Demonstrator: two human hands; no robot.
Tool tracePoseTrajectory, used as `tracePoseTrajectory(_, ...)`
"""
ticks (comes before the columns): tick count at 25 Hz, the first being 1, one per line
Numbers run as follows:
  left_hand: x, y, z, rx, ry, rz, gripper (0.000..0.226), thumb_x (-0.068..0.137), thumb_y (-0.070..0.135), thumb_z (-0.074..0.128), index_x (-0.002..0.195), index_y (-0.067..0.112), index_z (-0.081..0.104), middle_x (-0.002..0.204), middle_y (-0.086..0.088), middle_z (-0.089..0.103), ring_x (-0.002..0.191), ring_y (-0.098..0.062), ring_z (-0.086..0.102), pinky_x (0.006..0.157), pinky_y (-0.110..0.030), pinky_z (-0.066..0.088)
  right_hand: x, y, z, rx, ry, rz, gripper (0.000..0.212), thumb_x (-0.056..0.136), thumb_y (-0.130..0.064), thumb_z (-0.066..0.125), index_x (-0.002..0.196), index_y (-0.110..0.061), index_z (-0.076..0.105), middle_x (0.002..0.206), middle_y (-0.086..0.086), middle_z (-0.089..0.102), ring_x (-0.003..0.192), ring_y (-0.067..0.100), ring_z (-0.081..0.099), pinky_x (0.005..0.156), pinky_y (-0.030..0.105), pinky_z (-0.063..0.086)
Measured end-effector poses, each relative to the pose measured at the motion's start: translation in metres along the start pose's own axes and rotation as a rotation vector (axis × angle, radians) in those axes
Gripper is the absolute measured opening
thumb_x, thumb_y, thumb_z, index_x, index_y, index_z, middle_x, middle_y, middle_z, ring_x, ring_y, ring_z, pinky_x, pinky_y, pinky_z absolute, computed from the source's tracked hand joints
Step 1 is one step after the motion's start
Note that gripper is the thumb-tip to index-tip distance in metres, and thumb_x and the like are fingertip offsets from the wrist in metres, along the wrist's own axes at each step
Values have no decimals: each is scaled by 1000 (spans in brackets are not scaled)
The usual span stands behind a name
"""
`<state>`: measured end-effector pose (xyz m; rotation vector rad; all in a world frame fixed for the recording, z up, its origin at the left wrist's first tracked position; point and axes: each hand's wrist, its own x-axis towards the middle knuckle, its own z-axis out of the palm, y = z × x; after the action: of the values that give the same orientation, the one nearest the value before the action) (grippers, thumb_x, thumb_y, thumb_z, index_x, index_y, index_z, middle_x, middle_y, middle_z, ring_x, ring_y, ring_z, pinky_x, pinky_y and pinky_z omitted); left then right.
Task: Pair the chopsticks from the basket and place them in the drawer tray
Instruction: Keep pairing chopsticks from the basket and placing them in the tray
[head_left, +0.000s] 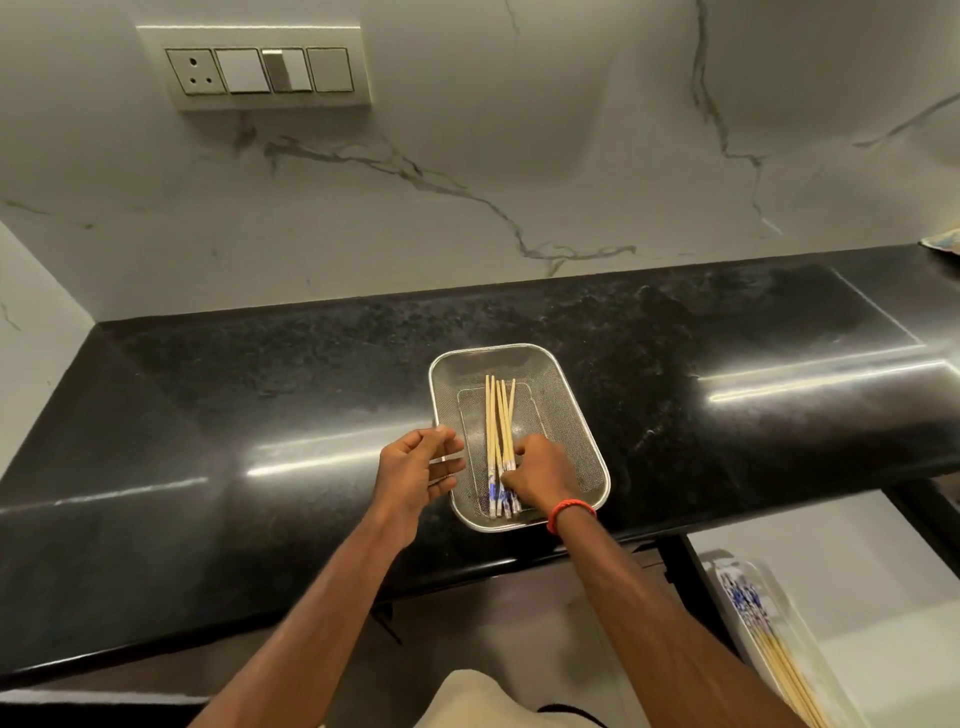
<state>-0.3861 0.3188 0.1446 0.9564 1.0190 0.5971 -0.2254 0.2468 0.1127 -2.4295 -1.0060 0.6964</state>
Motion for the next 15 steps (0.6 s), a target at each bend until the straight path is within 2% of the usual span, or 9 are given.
tracePoseTrajectory(2, 0, 0, 2, -9, -18, 0, 19, 97, 28, 64, 103, 13, 74, 100, -7, 80, 92, -26, 76, 78, -37, 58, 0, 0, -2, -21, 10, 8, 10, 85, -16, 75, 93, -15, 69, 91, 4, 73, 80, 17, 69, 74, 32, 60)
tracePoseTrajectory(6, 0, 2, 5, 7, -36, 10, 21, 97, 29, 64, 104, 13, 74, 101, -7, 80, 91, -25, 76, 77, -36, 59, -4, -3, -4, -65, 33, -18, 5, 87, -13, 73, 90, -14, 69, 90, 4, 72, 82, 17, 68, 75, 30, 59)
tracePoseTrajectory(7, -1, 1, 6, 14, -40, 12, 21, 97, 30, 64, 105, 12, 74, 101, -6, 80, 92, -26, 76, 77, -36, 59, -6, -2, -6, -67, 36, -15, 6, 86, -14, 73, 85, -16, 68, 86, 3, 71, 77, 15, 67, 70, 28, 57)
tracePoseTrajectory(9, -2, 1, 8, 24, -49, 12, 23, 97, 31, 64, 106, 12, 73, 99, -4, 80, 93, -26, 76, 78, -36, 59, -7, 1, -11, -38, 58, 13, 23, 83, -19, 76, 67, -25, 61, 70, -3, 63, 62, 8, 60, 54, 23, 47)
tracePoseTrajectory(11, -2, 1, 11, 23, -59, 14, 23, 97, 32, 64, 105, 12, 74, 99, -5, 80, 93, -25, 76, 76, -34, 59, -7, 5, -18, 13, 70, 55, 29, 82, -25, 76, 58, -22, 60, 58, -5, 60, 54, 7, 57, 48, 23, 40)
tracePoseTrajectory(13, -2, 2, 16, 19, -71, 16, 23, 97, 32, 64, 104, 12, 74, 101, -8, 80, 88, -24, 76, 72, -33, 60, -7, 8, -24, 118, 70, 72, 24, 83, -24, 72, 61, -15, 68, 57, -1, 66, 53, 10, 60, 51, 26, 46)
tracePoseTrajectory(15, -3, 4, 20, 3, -85, 2, 25, 98, 33, 63, 104, 11, 74, 102, -12, 79, 80, -22, 75, 67, -32, 61, -9, 9, -31, 344, 85, 71, 13, 84, -18, 70, 72, -15, 73, 63, 0, 70, 54, 11, 60, 56, 30, 52)
